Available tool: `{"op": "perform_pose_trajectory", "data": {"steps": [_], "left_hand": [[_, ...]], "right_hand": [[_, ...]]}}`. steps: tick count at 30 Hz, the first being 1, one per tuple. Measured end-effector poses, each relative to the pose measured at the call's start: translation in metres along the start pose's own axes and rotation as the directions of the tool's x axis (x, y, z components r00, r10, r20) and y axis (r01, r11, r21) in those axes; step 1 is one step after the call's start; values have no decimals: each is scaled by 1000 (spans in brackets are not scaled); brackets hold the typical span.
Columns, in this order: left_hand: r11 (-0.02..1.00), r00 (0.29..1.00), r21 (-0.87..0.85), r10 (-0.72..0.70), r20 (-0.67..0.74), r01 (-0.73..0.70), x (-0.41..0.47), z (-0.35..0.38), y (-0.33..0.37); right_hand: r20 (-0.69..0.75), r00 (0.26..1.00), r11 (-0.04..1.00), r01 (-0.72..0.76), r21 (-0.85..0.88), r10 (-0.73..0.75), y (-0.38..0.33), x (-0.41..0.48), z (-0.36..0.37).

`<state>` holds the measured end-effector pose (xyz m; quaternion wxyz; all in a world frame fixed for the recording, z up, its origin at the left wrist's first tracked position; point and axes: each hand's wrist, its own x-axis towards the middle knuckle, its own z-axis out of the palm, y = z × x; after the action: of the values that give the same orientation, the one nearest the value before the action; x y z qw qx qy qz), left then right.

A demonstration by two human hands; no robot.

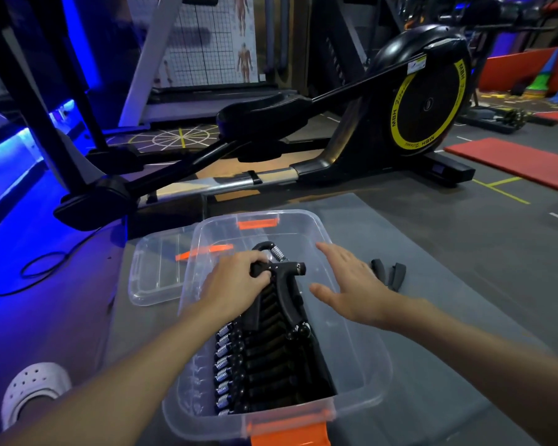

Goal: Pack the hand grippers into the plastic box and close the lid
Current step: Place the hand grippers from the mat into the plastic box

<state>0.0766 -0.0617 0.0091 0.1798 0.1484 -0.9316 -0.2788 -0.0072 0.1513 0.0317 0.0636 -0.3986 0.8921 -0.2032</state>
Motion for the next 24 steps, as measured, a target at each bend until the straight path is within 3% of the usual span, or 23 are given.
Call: {"op": "perform_pose_trajectory", "data": {"steps": [5, 12, 16, 24], "left_hand": [[989, 989, 96, -122, 81, 114, 11, 25, -17], [963, 967, 128, -246, 62, 237, 39, 49, -25], [944, 960, 242, -257, 107, 226, 45, 67, -39], [960, 974, 230, -191, 124, 159, 38, 72, -46]], "right_hand": [[6, 1000, 996, -7, -85, 8, 12, 7, 24], [-37, 999, 991, 35, -132, -40, 15, 9, 29], [-39, 997, 987, 58, -148, -64, 17, 9, 29], [-41, 997, 991, 59, -123, -65, 17, 9, 29]]}}
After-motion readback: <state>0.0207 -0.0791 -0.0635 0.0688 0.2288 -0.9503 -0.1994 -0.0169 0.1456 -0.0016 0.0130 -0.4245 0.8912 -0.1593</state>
